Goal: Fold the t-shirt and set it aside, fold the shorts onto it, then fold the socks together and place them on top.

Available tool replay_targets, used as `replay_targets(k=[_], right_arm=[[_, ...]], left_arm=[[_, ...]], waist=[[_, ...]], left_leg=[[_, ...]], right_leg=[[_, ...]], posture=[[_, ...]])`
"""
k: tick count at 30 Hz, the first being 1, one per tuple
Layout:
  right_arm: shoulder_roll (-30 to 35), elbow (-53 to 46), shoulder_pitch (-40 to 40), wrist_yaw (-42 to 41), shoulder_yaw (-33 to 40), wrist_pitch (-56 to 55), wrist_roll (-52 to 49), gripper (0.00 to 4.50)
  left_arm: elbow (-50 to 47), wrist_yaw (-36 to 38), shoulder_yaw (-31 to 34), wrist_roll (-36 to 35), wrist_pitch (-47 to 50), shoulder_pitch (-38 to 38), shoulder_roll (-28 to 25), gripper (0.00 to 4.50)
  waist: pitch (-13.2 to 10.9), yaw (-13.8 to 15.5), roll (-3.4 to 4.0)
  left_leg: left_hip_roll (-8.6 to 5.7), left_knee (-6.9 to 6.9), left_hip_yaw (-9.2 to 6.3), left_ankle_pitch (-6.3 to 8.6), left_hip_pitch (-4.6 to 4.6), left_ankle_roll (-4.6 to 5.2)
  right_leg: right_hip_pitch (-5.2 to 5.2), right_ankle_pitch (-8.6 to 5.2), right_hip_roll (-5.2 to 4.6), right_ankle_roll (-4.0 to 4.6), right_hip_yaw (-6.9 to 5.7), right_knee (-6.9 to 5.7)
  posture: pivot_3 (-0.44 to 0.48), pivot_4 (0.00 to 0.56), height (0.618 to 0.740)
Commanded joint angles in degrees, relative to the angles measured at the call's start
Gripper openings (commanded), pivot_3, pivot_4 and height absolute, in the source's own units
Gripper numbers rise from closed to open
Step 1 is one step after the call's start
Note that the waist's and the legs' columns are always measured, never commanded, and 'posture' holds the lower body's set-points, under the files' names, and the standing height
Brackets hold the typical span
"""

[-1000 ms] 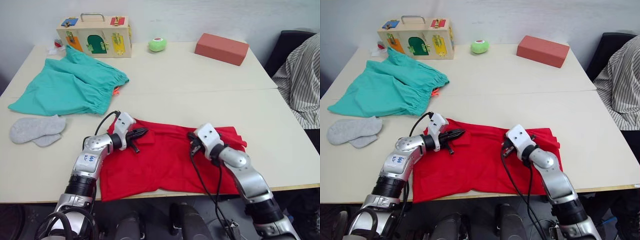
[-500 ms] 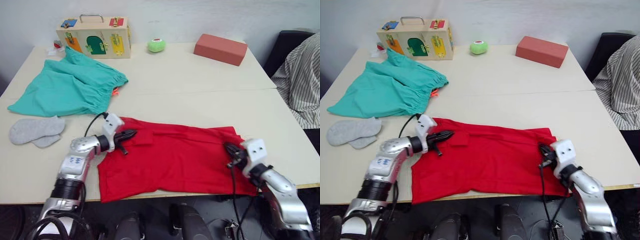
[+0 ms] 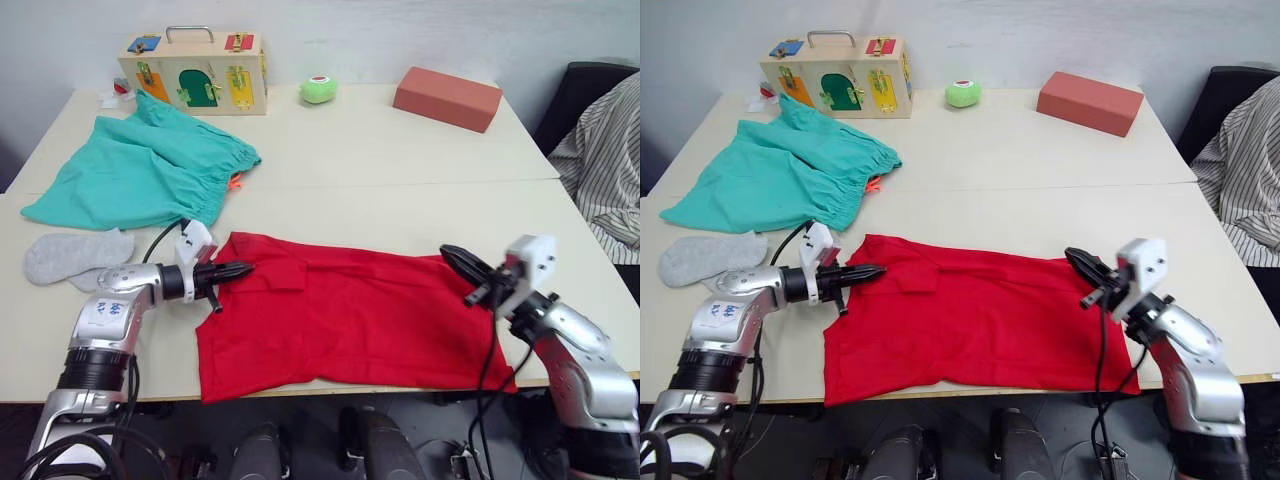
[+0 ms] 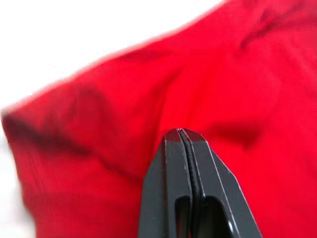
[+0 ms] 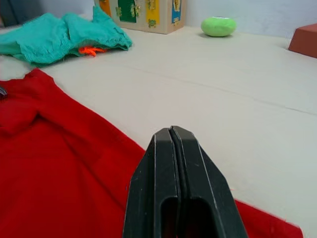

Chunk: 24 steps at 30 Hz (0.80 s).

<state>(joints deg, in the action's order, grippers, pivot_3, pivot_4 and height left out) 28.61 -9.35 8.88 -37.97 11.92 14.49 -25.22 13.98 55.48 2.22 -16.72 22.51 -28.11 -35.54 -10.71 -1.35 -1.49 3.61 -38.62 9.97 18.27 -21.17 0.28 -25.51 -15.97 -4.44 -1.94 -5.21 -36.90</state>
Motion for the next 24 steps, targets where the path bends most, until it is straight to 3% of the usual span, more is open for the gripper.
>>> replay_targets(k=[1,5,14,24], right_arm=[[-0.24,4.04,2.24,3.24,-1.26,-1.00,4.28,0.00],[0.36,4.72,0.94,2.28,-3.38,1.75,4.74,0.00],[1.83,2.69,-9.85,3.55,-2.72,2.98,7.20,0.00],[1.05,3.07,-5.47,0.78,1.84,0.52,1.44,0.00]], left_arm=[[-1.08,-1.63,0.32,-0.76,-0.18,-1.75,2.04,0.02],[-3.01,-1.26,-0.56,-0.50,0.71,-0.70,2.59,0.02],[-3.11,0.48,-0.90,2.14,-1.15,7.10,-2.84,0.02],[0.71,1.17,0.12,2.67,-3.35,8.18,-5.71,0.02]], waist=[[0.00,0.00,0.00],[0.00,-0.15,0.00],[0.13,-0.25,-0.12],[0.25,-0.33,-0.09]], left_leg=[[0.00,0.00,0.00,0.00,-0.02,0.01],[0.03,0.00,0.03,0.00,-0.06,0.01],[0.08,0.04,0.03,0.01,0.10,-0.03],[0.04,0.33,0.03,-0.04,0.24,-0.09]], right_leg=[[0.00,0.00,0.00,0.00,0.00,0.01],[-0.01,0.00,0.03,-0.01,-0.01,0.08],[0.04,-0.01,0.04,-0.01,0.03,0.04],[0.06,-0.02,-0.01,0.02,0.05,0.04]], posture=[[0.000,0.150,0.740],[0.000,0.150,0.740],[0.000,0.150,0.740],[0.000,0.150,0.740]])
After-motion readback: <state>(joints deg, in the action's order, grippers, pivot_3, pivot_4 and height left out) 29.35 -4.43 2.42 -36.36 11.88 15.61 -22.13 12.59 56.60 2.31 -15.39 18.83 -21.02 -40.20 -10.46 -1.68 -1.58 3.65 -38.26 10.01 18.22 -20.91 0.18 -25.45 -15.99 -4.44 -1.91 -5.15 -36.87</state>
